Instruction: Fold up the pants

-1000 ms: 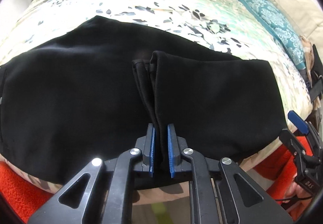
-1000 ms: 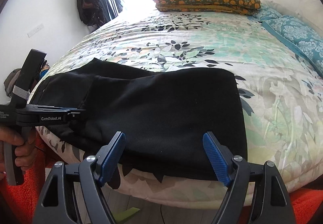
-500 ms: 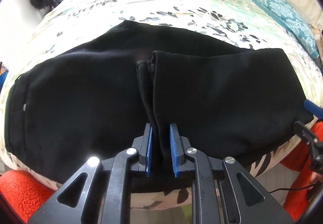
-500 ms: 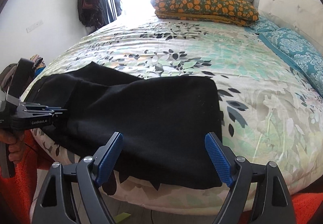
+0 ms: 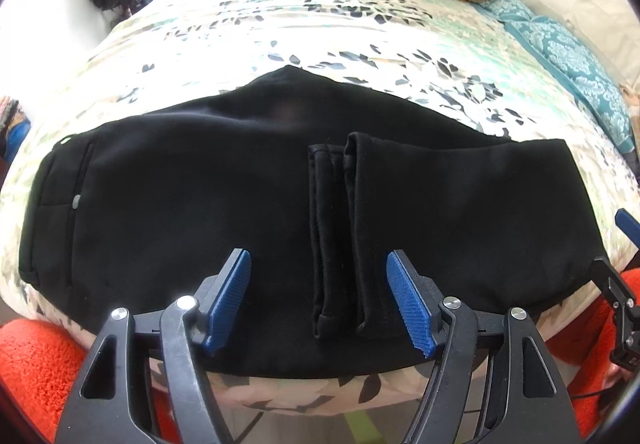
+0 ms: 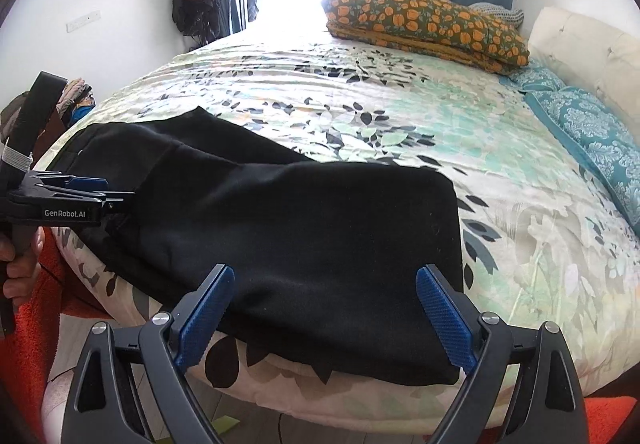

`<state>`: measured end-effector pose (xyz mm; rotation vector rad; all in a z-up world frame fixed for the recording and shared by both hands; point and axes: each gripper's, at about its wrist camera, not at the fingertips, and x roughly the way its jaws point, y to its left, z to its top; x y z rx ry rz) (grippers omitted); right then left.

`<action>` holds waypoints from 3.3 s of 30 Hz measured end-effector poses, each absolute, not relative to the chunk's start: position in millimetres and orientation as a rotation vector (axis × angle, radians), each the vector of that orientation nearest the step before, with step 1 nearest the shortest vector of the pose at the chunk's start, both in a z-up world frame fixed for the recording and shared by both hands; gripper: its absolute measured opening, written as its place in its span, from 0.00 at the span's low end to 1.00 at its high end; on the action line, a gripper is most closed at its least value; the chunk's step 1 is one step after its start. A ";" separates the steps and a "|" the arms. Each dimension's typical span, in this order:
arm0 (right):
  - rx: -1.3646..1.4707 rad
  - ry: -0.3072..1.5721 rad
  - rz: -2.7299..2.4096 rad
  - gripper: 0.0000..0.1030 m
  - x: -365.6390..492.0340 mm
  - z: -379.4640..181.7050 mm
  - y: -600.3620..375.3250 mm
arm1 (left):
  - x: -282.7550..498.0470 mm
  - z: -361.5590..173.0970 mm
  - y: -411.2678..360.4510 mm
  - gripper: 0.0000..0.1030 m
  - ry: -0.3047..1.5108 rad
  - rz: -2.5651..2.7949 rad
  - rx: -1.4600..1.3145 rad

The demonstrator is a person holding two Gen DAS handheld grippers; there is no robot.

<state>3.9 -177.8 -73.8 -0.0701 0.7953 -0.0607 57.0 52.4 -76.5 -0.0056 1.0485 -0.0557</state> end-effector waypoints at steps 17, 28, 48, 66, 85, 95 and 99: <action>-0.061 0.804 -0.072 0.98 13.0 -74.1 -174.5 | 59.4 -57.3 91.0 0.85 0.970 0.044 -0.168; -0.094 0.802 -0.070 0.98 13.0 -75.3 -166.3 | 59.6 -58.0 104.5 0.88 0.962 0.085 -0.228; -0.066 0.814 -0.042 0.98 19.1 -76.4 -163.7 | 56.6 -34.2 362.9 0.92 0.935 0.341 -0.658; -0.050 0.830 -0.072 0.98 19.6 -80.1 -167.5 | 89.5 -107.3 342.3 0.27 1.228 0.219 -0.575; 0.177 0.776 -0.120 0.98 13.7 -63.0 -210.2 | 86.8 30.8 112.5 0.02 1.028 -0.324 -0.674; 0.466 0.732 0.104 0.98 -2.1 -59.8 -237.2 | 108.3 -83.0 -31.4 0.10 1.284 -0.415 -0.304; 0.738 0.763 0.285 0.98 10.4 -75.9 -242.3 | 83.5 -40.2 -3.0 0.64 1.198 -0.526 -0.420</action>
